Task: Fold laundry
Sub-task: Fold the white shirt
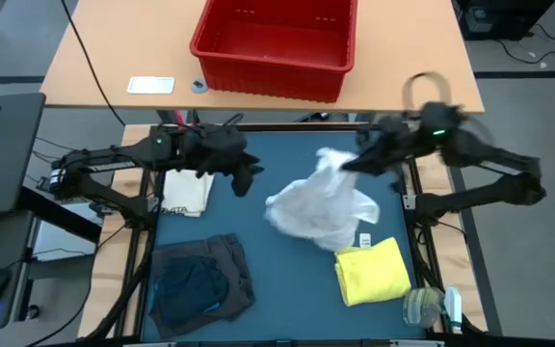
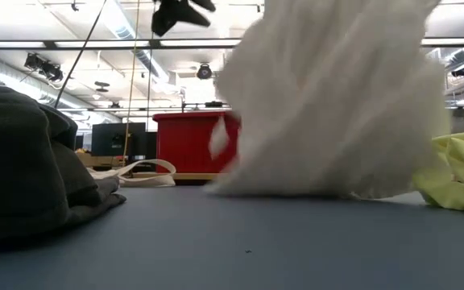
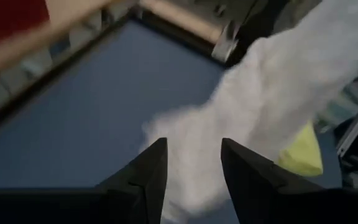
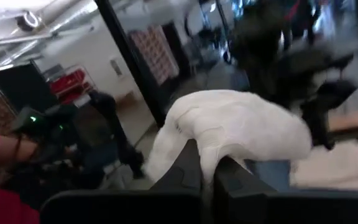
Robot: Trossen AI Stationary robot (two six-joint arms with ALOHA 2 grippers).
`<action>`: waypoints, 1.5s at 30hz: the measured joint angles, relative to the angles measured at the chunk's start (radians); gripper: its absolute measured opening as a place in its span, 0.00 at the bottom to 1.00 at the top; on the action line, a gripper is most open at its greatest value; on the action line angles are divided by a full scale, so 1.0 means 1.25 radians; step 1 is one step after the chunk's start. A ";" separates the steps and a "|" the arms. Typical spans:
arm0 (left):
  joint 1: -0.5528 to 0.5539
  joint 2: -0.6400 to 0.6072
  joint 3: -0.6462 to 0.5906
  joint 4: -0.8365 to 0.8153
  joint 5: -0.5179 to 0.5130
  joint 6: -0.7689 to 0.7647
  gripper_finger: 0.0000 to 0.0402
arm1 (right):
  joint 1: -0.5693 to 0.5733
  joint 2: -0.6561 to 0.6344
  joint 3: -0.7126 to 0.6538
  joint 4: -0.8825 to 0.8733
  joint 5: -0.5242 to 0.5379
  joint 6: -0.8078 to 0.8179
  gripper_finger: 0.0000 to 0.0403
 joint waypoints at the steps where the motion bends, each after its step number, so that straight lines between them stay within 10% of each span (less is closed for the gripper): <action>1: 0.000 -0.005 0.000 0.016 -0.001 0.014 0.39 | -0.006 -0.016 0.018 -0.021 0.021 -0.007 0.01; 19: -0.059 0.252 -0.001 0.193 0.165 0.129 0.50 | 0.014 -0.045 0.050 -0.178 0.385 0.009 0.01; 26: -0.073 0.266 -0.001 0.190 0.200 0.095 0.56 | 0.031 -0.043 0.050 -0.157 0.686 0.037 0.02; 45: -0.070 0.389 0.000 0.395 -0.124 -0.125 0.58 | 0.053 0.017 0.050 -0.039 0.693 0.008 0.02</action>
